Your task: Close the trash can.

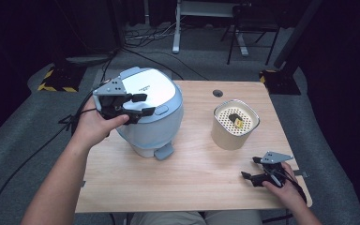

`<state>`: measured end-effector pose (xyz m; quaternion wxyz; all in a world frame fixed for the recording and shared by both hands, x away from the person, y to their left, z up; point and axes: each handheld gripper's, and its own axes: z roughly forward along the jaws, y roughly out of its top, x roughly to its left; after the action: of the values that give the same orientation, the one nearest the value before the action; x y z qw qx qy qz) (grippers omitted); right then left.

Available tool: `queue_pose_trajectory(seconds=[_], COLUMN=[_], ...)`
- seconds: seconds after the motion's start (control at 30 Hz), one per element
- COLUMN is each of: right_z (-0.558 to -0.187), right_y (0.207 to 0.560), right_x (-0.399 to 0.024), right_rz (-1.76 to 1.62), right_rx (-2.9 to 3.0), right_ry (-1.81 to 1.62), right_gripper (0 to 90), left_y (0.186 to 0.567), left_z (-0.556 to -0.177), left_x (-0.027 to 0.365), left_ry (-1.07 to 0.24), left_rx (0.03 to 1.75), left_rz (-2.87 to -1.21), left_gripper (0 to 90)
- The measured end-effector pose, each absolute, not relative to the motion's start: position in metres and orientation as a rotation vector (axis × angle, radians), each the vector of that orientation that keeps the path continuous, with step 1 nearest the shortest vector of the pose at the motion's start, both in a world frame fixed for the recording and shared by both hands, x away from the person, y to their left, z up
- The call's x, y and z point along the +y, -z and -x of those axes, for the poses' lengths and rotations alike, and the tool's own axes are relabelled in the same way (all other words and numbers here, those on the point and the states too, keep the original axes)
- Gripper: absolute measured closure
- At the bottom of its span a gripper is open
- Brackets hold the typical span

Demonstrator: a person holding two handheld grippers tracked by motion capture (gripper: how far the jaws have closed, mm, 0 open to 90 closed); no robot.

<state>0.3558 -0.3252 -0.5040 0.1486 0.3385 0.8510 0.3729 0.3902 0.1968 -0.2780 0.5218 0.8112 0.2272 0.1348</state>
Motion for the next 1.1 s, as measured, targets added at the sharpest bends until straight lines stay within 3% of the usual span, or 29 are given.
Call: queue_pose_trajectory(seconds=[0.57,1.1], right_z=[-0.357,-0.357], right_y=[0.504,0.504], right_x=[-0.323,-0.323], right_rz=[-0.961,-0.953], right_rx=[2.456,2.459], right_ry=[-1.075,-1.076], right_gripper=[15.9,15.8], left_y=[0.31,0.394], left_z=[-0.322,-0.324], left_x=[0.186,0.172], left_ry=[-0.349,-0.28], left_rx=[0.545,0.651], left_rz=[-1.933,-1.98], left_gripper=[37.1,33.4])
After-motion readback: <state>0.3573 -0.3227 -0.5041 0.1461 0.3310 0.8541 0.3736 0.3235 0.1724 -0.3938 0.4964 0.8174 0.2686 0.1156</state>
